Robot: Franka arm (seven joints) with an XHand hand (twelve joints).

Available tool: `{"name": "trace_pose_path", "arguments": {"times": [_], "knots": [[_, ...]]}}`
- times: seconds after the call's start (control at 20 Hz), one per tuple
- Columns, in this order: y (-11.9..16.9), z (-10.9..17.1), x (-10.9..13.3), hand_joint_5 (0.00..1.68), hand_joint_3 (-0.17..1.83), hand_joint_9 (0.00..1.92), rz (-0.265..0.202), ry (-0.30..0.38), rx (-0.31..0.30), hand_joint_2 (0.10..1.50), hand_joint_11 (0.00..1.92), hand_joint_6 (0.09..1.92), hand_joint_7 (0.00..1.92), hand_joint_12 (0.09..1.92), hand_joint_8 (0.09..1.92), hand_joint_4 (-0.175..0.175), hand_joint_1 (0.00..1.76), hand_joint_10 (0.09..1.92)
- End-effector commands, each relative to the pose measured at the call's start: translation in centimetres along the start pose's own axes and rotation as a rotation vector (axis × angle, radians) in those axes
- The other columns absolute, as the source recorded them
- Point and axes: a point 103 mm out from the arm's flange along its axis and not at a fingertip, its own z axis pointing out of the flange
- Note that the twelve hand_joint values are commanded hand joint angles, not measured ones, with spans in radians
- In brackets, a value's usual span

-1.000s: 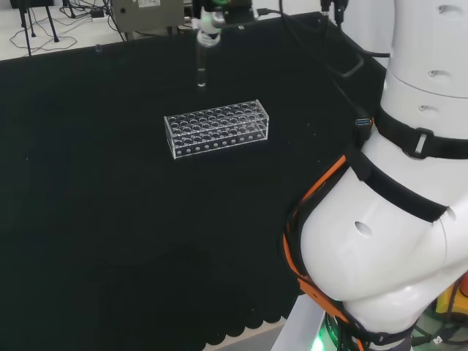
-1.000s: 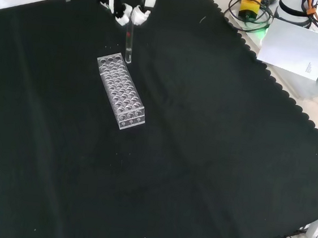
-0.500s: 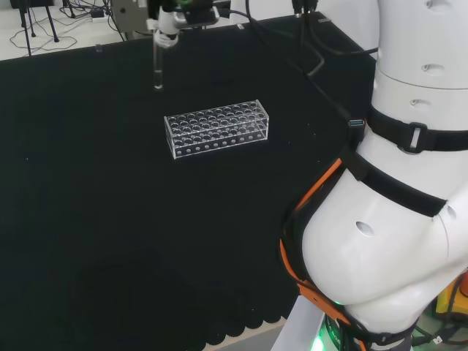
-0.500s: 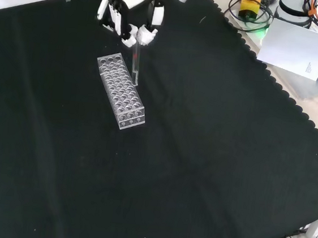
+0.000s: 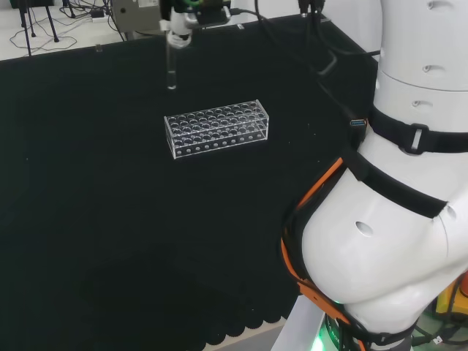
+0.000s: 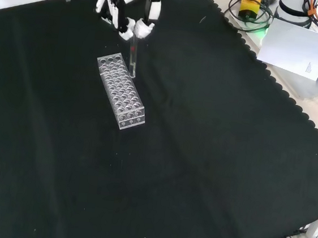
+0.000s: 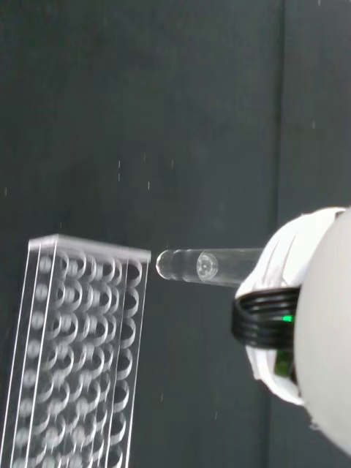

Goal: Shake the test tube.

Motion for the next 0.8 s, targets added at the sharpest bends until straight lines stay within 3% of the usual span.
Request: {"name": "trace_pose_path", "arguments": {"times": [0.05, 0.4, 0.8], "knots": [[-1.2, 0.0, -4.8, 1.32, 0.72, 1.38, 0.096, -0.025, 0.004, 0.58, 0.69, 0.57, 1.42, 1.24, 0.73, -0.175, 1.44, 0.28], [-2.5, -0.6, -9.0, 1.32, 0.72, 1.38, 0.181, -0.041, -0.007, 0.58, 0.69, 0.57, 1.42, 1.24, 0.73, -0.175, 1.44, 0.27], [-2.1, -0.4, -8.5, 1.32, 0.72, 1.38, 0.175, -0.036, -0.004, 0.58, 0.69, 0.57, 1.42, 1.24, 0.73, -0.175, 1.44, 0.27]]}}
